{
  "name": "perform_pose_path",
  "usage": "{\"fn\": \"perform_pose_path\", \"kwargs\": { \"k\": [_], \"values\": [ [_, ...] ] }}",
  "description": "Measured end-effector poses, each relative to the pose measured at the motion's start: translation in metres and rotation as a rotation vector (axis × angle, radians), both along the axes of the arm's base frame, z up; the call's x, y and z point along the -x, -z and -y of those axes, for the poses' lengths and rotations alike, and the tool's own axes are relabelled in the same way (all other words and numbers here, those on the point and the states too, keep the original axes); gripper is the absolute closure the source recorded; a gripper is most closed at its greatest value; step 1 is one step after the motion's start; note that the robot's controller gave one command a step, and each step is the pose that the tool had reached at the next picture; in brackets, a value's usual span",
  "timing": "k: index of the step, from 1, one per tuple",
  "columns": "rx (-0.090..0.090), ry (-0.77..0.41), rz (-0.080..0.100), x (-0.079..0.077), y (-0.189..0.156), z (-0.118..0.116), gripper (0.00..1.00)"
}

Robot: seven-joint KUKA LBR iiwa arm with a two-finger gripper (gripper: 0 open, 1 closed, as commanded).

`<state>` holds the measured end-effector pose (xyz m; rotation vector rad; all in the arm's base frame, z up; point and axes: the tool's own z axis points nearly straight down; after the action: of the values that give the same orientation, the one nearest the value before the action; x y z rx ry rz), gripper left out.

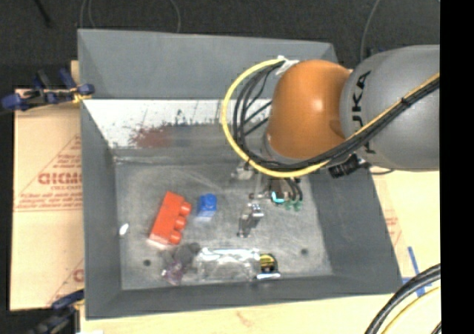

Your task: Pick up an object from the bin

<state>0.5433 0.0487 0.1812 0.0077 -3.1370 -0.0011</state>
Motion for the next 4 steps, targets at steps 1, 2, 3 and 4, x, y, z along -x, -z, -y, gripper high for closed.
{"fn": "perform_pose_path", "kwargs": {
  "k": [1, 2, 3, 4],
  "values": [
    [0.000, -0.169, 0.006, -0.054, 0.066, -0.042, 0.00],
    [-0.005, -0.073, 0.012, -0.067, 0.107, -0.013, 0.00],
    [-0.003, -0.072, 0.023, -0.070, 0.103, -0.013, 1.00],
    [-0.002, -0.071, 0.015, -0.068, 0.106, -0.013, 0.00]
  ]
}}
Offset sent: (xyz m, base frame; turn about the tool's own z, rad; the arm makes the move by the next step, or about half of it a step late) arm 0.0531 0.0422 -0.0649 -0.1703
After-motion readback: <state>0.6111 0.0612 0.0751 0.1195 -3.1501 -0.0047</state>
